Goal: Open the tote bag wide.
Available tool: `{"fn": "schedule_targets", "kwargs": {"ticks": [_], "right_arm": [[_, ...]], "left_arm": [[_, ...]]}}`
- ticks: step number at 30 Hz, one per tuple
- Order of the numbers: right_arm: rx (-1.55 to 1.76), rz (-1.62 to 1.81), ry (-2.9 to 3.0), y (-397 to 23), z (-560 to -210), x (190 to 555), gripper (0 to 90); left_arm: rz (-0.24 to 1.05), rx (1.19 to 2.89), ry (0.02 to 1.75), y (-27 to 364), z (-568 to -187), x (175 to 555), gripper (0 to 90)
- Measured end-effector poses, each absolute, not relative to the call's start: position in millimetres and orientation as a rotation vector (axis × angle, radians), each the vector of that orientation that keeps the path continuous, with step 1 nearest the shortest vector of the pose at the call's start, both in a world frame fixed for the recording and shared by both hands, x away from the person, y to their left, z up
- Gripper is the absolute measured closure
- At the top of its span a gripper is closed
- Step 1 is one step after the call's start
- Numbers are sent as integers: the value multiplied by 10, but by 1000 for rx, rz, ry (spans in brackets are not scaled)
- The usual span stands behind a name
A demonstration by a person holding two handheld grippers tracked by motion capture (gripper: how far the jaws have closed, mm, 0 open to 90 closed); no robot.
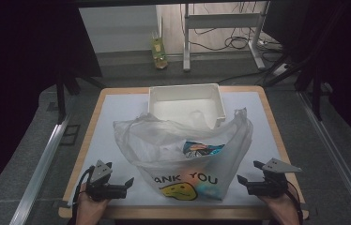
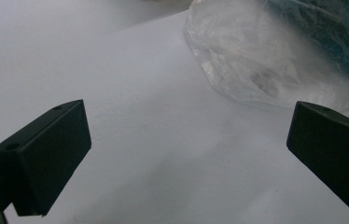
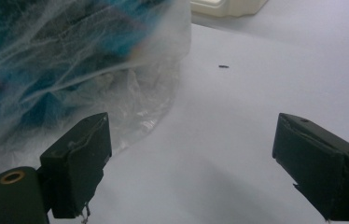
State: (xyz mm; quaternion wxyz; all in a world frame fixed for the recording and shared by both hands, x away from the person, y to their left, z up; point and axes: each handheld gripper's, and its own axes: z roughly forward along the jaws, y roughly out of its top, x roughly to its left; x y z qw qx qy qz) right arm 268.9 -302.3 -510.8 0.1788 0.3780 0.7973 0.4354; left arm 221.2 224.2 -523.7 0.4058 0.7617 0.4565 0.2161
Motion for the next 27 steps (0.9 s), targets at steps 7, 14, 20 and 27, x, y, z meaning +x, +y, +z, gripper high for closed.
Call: {"fn": "schedule_targets", "kwargs": {"ticks": [7,14,20,27], "right_arm": [[1053,1253,2243,-3058,-5078,2683,121],[1063,1252,2250,-3049,-5094,2694,121],[1074,1264,2248,-3043,-5093,2691,121],[1085,1264,2246,-3043,-5095,2693,121]], "left_arm": [[506,1949,1133,2209,-5274,2238,0],[495,1954,1127,2200,-5270,2243,0],[493,1961,1154,2194,-5266,2255,0],[472,1930,1164,2212,-5239,2253,3]]}}
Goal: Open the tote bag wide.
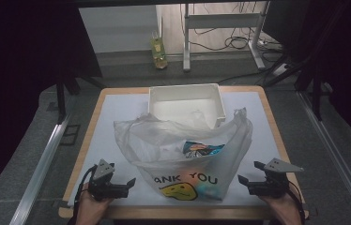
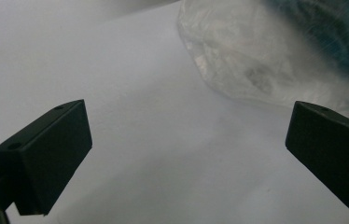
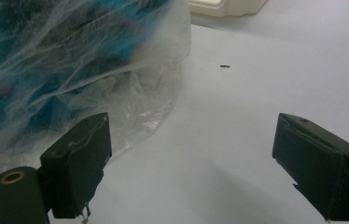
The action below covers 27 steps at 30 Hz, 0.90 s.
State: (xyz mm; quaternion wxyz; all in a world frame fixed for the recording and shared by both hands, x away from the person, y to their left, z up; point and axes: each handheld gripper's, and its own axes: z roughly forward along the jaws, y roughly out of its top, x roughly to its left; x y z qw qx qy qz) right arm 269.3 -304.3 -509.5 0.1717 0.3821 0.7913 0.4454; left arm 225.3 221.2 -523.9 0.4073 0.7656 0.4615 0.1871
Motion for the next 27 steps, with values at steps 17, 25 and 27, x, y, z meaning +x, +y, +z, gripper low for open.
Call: {"fn": "schedule_targets", "kwargs": {"ticks": [17,25,27], "right_arm": [[1055,1245,2274,-3029,-4983,2642,335],[1024,1214,2319,-3004,-4930,2604,536],[1015,1198,2334,-2991,-4929,2600,585]], "left_arm": [[446,1944,1083,2198,-5146,2187,291],[416,1941,1061,2198,-5122,2171,482],[411,1943,1057,2197,-5121,2170,535]]}}
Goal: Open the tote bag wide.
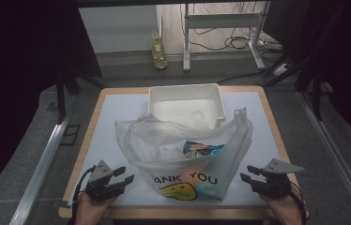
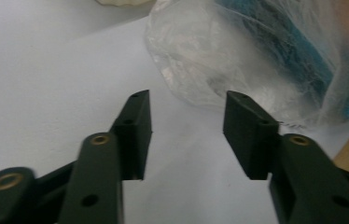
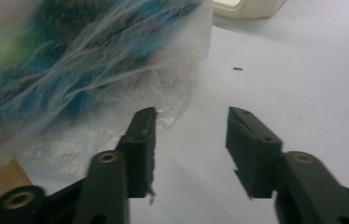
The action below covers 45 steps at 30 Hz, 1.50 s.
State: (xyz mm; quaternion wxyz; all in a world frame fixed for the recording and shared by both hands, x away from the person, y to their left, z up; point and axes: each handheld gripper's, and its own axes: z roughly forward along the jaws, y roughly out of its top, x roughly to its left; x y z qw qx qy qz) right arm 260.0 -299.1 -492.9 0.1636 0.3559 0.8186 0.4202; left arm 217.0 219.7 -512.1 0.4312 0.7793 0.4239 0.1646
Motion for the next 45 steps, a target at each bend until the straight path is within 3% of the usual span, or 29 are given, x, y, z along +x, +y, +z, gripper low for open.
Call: {"fn": "schedule_targets", "kwargs": {"ticks": [16,45], "right_arm": [[926,1212,2375,-2940,-4856,2541,888],[935,1371,2420,-2944,-4486,2549,893]], "left_arm": [[299,2027,1052,2174,-5123,2200,887],[244,1961,996,2249,-4832,2197,891]]}}
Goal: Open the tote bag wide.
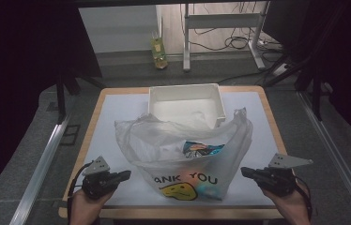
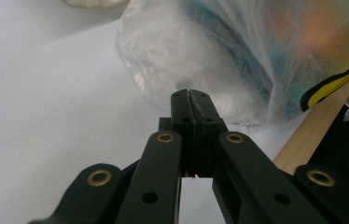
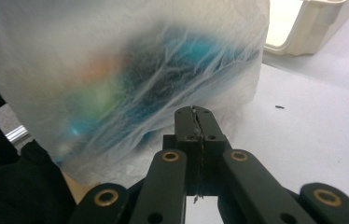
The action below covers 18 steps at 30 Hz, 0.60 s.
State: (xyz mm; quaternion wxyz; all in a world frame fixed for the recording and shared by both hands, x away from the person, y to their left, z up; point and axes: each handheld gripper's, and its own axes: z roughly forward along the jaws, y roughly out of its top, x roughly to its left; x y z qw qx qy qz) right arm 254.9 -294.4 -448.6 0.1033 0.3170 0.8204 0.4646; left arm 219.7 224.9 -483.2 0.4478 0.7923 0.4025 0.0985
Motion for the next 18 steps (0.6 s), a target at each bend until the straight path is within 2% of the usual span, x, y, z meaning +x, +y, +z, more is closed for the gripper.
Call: {"fn": "schedule_targets", "kwargs": {"ticks": [9,18], "right_arm": [[944,1403,2460,-2967,-4300,2591,893],[909,1464,2477,-2947,-4141,2627,893]], "left_arm": [[180,1920,954,2278,-4682,2237,891],[186,1902,930,2340,-4521,2234,891]]}}
